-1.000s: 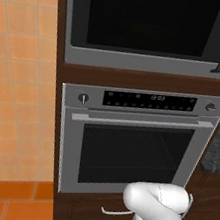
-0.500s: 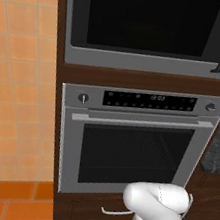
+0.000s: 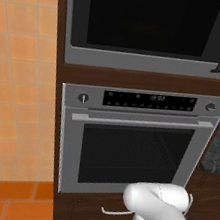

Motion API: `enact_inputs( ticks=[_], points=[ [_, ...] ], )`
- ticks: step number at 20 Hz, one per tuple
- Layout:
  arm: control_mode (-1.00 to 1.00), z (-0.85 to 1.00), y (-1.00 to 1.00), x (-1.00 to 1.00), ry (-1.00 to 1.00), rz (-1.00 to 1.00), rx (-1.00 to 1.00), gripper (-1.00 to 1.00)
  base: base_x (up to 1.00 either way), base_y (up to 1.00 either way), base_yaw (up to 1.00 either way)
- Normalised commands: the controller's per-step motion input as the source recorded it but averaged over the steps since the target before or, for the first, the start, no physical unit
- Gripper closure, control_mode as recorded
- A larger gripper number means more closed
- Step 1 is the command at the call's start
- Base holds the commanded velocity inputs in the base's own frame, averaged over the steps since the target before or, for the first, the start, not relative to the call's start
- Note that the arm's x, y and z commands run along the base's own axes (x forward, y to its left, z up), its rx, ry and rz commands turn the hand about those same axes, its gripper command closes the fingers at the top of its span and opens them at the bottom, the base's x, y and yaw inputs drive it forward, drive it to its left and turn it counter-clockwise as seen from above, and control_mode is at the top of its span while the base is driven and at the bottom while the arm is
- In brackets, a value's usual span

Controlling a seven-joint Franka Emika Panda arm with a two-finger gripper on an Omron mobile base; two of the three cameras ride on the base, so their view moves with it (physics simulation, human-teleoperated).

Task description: Open the microwave, place the bowl with waffle inside the microwave, then close the microwave door and turn it on.

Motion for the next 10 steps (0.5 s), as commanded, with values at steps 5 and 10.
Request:
enact_inputs(
  ticks=[5, 10],
  points=[
    [-1.0, -0.11, -0.12, 0.52, 0.0, 0.0, 0.0, 1.0, 0.0, 0.0, 0.0],
    [-1.0, -0.01, -0.18, 0.4, -0.04, 0.0, 0.0, 1.0, 0.0, 0.0, 0.0]
  ],
)
